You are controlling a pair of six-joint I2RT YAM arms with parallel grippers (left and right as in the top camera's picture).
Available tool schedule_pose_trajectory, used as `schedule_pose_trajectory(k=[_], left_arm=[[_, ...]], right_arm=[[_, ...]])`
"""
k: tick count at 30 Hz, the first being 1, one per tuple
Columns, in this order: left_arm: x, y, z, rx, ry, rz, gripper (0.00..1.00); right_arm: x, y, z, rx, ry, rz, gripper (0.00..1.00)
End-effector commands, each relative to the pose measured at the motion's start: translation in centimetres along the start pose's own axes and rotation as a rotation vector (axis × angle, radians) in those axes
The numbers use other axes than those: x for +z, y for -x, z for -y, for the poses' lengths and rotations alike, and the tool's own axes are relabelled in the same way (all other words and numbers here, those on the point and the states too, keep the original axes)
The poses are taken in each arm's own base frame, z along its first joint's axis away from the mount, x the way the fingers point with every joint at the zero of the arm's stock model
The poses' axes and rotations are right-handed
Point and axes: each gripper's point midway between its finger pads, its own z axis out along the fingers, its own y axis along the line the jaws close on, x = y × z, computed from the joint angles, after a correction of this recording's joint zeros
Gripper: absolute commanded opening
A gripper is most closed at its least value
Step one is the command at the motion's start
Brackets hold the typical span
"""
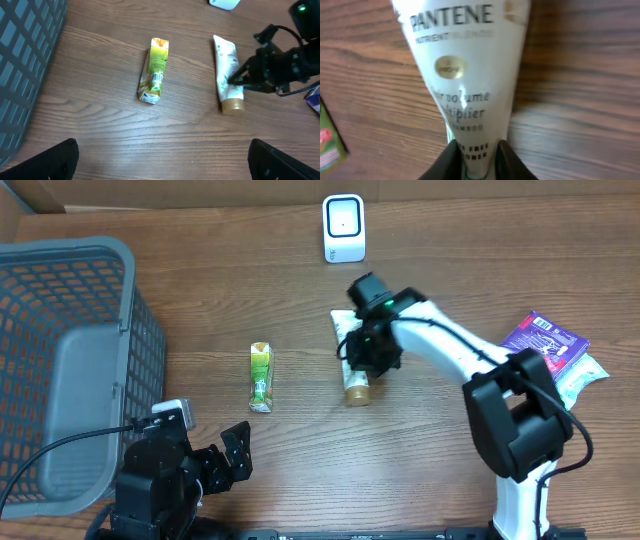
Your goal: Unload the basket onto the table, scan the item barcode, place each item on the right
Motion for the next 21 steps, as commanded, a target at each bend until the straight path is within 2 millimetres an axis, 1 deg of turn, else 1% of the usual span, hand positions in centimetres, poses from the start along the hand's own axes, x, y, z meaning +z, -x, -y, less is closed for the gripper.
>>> schedule_pose_trajectory(k=[1,5,6,10,12,14,16,17,19,21], left_arm=[[0.0,0.1,-0.2,0.002,0.01,0.009,1.0],[0.0,0.0,-0.2,0.002,0.01,0.009,1.0],[0.0,0.1,-0.2,0.002,0.01,0.009,1.0],[0.0,0.0,-0.2,0.002,0.01,0.009,1.0],[0.0,0.1,-0.2,0.002,0.01,0.009,1.0],[0.0,0.1,-0.2,0.002,0.01,0.009,0.99],[0.0,0.1,-0.2,0.002,0.01,0.009,0.99],[0.0,0.1,-0.2,0.002,0.01,0.009,1.0],[0.0,0.1,-0.2,0.002,0.01,0.009,1.0],[0.0,0.1,-0.2,0.002,0.01,0.009,1.0]], right_arm=[[0.0,-0.9,-0.6,-0.105,0.127,-0.077,0.13],[-1.2,-1.9,-3.2,-0.174,0.329,-0.138,0.07],[-1.7,-2.2,-3.9,-0.196,0.389,-0.153,0.04],[-4.9,-3.2,-7.2,-0.316,0.683,-0.188,0.04],[-5.7,-3.2,-7.7,-0.337,0.751,-0.183,0.04],[-5.3,-3.0,-7.6,-0.351,0.753,-0.165,0.05],[-4.9,-2.8,-7.5,-0.36,0.756,-0.15,0.09],[-4.5,-2.8,-7.4,-0.364,0.757,-0.146,0.12],[-3.8,-3.0,-7.1,-0.347,0.756,-0.149,0.13],[-2.7,-3.1,-6.3,-0.312,0.717,-0.154,0.15]])
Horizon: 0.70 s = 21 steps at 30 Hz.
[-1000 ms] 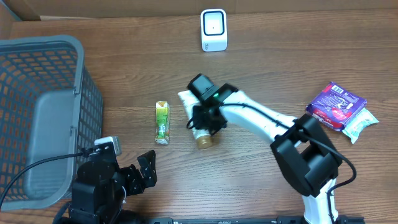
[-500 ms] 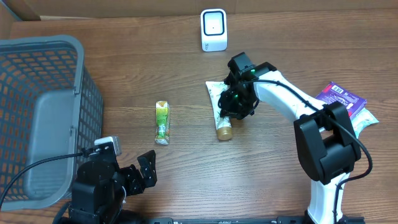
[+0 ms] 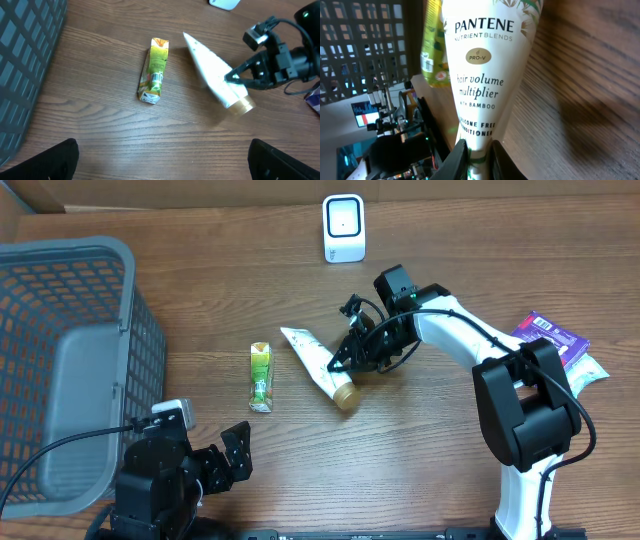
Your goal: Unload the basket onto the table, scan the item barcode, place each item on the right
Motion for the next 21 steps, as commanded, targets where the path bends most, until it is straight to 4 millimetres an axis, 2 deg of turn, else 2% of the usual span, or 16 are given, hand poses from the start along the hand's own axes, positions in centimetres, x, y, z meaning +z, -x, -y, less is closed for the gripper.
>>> schedule_pose_trajectory(k=[1,4,6,10,11,14,16,18,19,21], left_arm=[[0.0,0.1,-0.2,0.002,0.01,0.009,1.0],[0.0,0.1,-0.2,0.002,0.01,0.009,1.0],[0.0,0.1,-0.2,0.002,0.01,0.009,1.0],[0.0,0.1,-0.2,0.002,0.01,0.009,1.0],[0.0,0.1,-0.2,0.002,0.01,0.009,1.0],[0.0,0.1,-0.2,0.002,0.01,0.009,1.0],[0.0,0.1,-0.2,0.002,0.01,0.009,1.0],[0.0,0.1,-0.2,0.002,0.01,0.009,1.0],[0.0,0.1,-0.2,0.002,0.01,0.009,1.0],[0.0,0.1,-0.2,0.002,0.01,0.009,1.0]], right_arm=[[0.1,-0.7,0.8,0.046,0.003,0.0,0.23],[-0.4,-0.9,5.4,0.159,-0.256,0.026,0.34],[-1.2,-0.9,6.8,0.188,-0.356,0.038,0.41],[-2.9,0.2,6.2,0.188,-0.441,0.048,0.46],[-3.6,0.7,5.2,0.179,-0.452,0.051,0.46],[-3.8,1.7,2.6,0.126,-0.446,0.057,0.45],[-3.3,2.0,1.2,0.093,-0.44,0.059,0.38],[-2.2,1.7,0.1,0.111,-0.435,0.053,0.15],[-1.6,1.2,-0.4,0.133,-0.431,0.042,0.06],[-0.3,0.1,-1.1,0.165,-0.434,0.009,0.04]])
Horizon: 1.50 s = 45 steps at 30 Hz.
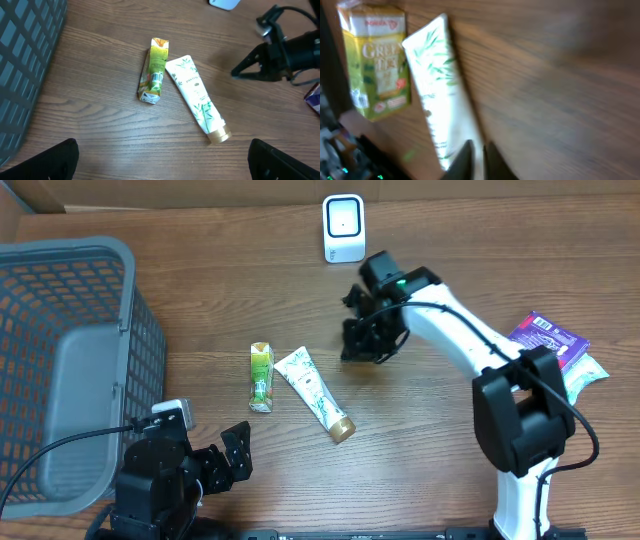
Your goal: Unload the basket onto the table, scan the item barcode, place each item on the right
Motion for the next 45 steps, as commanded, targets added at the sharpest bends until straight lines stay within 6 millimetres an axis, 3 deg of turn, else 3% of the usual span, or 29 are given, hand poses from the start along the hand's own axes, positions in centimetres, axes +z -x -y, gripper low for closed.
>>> schedule_pose_trajectory(k=[1,5,8,15,19,23,26,30,34,36,39,43,45], left_arm=[[0.0,0.1,-0.2,0.002,0.01,0.009,1.0],[0.0,0.1,-0.2,0.002,0.01,0.009,1.0],[0.0,0.1,-0.2,0.002,0.01,0.009,1.0],[0.0,0.1,-0.2,0.002,0.01,0.009,1.0],[0.0,0.1,-0.2,0.002,0.01,0.009,1.0],[0.0,0.1,-0.2,0.002,0.01,0.009,1.0],[0.0,0.1,-0.2,0.002,0.01,0.009,1.0],[0.0,0.1,-0.2,0.002,0.01,0.009,1.0],[0.0,0.1,-0.2,0.002,0.01,0.009,1.0],[0.0,0.1,-0.2,0.002,0.01,0.009,1.0],[0.0,0.1,-0.2,0.002,0.01,0.009,1.0],[0.0,0.1,-0.2,0.002,0.01,0.009,1.0],[0.0,0.1,-0.2,0.002,0.01,0.009,1.0]], right_arm=[[0.7,-2.2,-3.3,0.017,-0.009,-0.042,0.04],[2.5,-5.2,-5.9,-0.026,-0.029,-0.113,0.04],[3.8,-6.6,-6.5,-0.021,-0.079,-0.13,0.04],[6.0,-8.8,-4.3,0.064,-0.176,-0.157,0.04],[5.8,-9.1,-1.5,0.113,-0.297,-0.144,0.04],[3.9,-8.2,2.4,0.16,-0.451,-0.101,0.04],[2.1,-6.5,5.8,0.209,-0.545,-0.035,0.04],[-0.5,-3.1,10.1,0.258,-0.613,0.082,0.04],[-2.0,0.7,12.3,0.263,-0.554,0.197,0.04],[-2.4,2.6,12.5,0.242,-0.483,0.245,0.04],[-2.3,4.2,11.1,0.2,-0.305,0.259,0.1],[-1.8,2.3,7.8,0.25,-0.028,0.128,0.38],[-1.7,0.7,6.3,0.298,0.057,0.049,0.42]])
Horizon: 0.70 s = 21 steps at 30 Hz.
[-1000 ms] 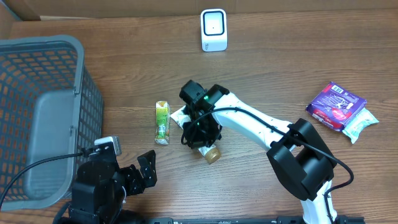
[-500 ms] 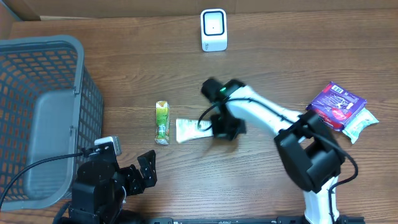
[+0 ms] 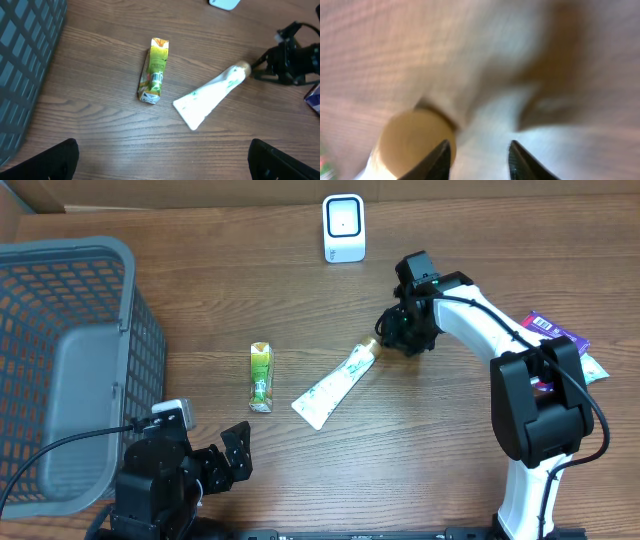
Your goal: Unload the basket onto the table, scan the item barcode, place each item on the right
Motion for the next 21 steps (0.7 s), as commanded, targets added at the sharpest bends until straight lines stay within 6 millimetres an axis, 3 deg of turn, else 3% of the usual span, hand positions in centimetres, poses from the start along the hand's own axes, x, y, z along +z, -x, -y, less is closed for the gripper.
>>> schedule_pose_trajectory(k=[1,6,10,15,18,21], left_arm=[[0.0,0.1,-0.2,0.002,0.01,0.009,1.0],[0.0,0.1,-0.2,0.002,0.01,0.009,1.0],[0.0,0.0,-0.2,0.002,0.01,0.009,1.0],[0.0,0.1,-0.2,0.002,0.01,0.009,1.0],[0.0,0.1,-0.2,0.002,0.01,0.009,1.0],[0.0,0.1,-0.2,0.002,0.01,0.009,0.99]], right_arm=[[-1.9,-3.9,-4.3,0.033,0.269,-0.191,0.47],[-1.5,-5.9,-5.5,0.011,0.251,-0.245,0.68],[-1.3,-4.9,-4.9,0.076,0.219,-0.212,0.68],[-2.4,-5.2,-5.5,0.059,0.303,-0.244,0.52],[-3.3,-6.2,-5.7,0.028,0.3,-0.261,0.53],[-4.1,-7.4,-6.4,0.009,0.284,-0.278,0.6]])
